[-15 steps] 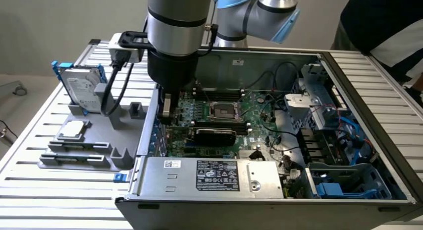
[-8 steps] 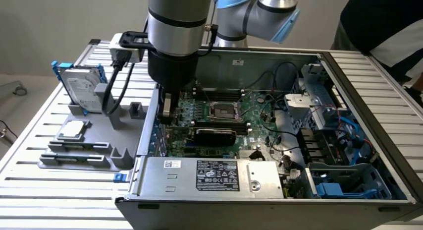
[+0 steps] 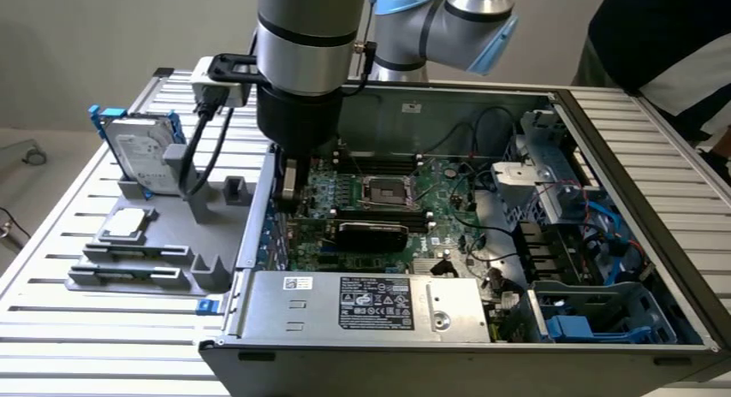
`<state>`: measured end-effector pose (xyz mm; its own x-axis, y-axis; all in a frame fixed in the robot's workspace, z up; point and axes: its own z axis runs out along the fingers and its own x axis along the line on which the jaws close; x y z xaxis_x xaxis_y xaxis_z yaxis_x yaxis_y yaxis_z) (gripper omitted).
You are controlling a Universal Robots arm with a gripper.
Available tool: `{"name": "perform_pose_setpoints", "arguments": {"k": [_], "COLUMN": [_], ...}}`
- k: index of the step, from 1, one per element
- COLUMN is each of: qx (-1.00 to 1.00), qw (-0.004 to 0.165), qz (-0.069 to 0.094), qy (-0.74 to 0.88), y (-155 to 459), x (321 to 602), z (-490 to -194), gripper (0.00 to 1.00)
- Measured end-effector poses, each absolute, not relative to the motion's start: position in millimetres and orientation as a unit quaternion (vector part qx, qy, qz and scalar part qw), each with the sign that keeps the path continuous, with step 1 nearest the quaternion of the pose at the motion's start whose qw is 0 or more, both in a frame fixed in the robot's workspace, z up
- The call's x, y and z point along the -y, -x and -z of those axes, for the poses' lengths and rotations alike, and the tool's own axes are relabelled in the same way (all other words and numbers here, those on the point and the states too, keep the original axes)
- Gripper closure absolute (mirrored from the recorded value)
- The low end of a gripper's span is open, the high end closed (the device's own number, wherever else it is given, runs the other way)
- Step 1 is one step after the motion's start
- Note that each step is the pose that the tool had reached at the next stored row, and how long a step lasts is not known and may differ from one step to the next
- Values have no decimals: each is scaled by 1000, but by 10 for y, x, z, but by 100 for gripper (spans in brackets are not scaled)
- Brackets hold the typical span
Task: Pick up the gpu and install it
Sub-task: 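Press down on the gpu until it lock into place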
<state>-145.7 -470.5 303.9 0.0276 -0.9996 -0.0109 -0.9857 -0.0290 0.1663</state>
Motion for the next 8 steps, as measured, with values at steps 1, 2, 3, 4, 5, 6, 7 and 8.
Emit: {"name": "perform_pose_setpoints", "arguments": {"k": [1, 2, 3, 4, 5, 6, 7, 8], "qx": [694, 694, 694, 694, 694, 694, 695, 694], "qw": [56, 56, 56, 56, 56, 56, 56, 56], "qz": [62, 62, 62, 62, 62, 62, 62, 62], "qy": [-715, -715, -715, -715, -715, -715, -715, -715], "y": [1457, 1457, 1457, 1456, 1456, 1457, 1457, 1457], "x": [4699, 4693, 4688, 4682, 4677, 4673, 4667, 4662], "z": [-3037, -3035, -3034, -3032, -3031, -3030, -3029, -3027], "gripper": [89, 89, 89, 89, 89, 89, 89, 89]}}
